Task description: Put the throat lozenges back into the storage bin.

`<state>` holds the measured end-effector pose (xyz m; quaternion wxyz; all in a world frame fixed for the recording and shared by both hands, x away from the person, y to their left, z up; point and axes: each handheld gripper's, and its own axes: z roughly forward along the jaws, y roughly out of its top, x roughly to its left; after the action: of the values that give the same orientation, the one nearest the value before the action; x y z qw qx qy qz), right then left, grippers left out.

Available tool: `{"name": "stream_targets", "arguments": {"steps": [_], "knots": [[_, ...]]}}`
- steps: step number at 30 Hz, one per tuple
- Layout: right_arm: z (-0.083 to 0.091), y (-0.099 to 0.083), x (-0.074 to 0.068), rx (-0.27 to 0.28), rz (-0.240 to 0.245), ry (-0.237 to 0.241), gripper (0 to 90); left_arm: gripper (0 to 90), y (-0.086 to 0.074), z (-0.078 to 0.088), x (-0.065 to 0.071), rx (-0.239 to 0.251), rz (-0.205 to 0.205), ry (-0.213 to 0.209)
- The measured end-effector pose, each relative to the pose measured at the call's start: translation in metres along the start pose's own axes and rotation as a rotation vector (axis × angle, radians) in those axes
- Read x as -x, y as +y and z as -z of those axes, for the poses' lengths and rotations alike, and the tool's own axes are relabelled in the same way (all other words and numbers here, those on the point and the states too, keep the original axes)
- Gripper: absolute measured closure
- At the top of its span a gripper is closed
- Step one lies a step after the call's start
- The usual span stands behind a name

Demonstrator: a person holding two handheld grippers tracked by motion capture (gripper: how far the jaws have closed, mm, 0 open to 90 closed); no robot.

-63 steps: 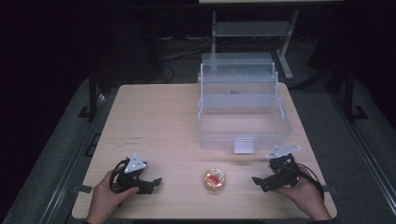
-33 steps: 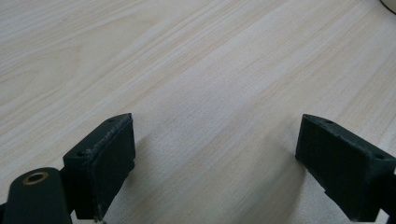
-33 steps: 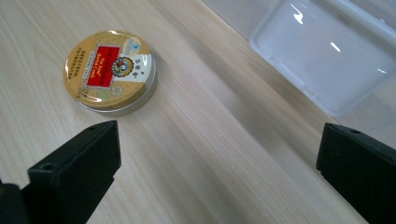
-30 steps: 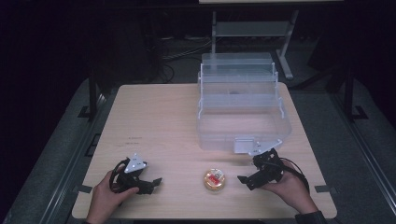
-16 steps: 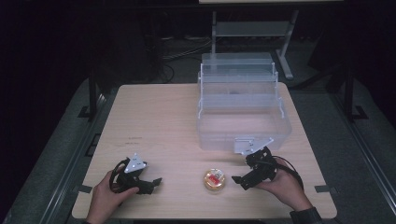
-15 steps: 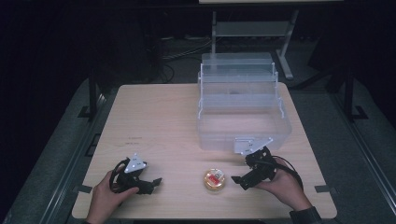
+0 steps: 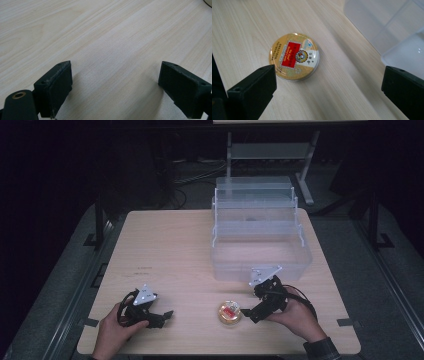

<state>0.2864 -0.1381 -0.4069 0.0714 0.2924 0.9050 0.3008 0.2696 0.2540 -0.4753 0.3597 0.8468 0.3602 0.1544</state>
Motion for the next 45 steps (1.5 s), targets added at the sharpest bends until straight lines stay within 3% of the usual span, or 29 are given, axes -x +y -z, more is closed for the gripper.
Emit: {"name": "stream_targets", "arguments": {"steps": [25, 45], "knots": [[-0.025, 0.021, -0.017, -0.041, 0.079, 0.039, 0.0, 11.2, 0.0, 0.0, 0.0, 0.001, -0.001, 0.0], [-0.047, 0.022, -0.03, -0.087, 0.1, 0.067, 0.0, 11.2, 0.0, 0.0, 0.0, 0.0, -0.001, 0.001]]}}
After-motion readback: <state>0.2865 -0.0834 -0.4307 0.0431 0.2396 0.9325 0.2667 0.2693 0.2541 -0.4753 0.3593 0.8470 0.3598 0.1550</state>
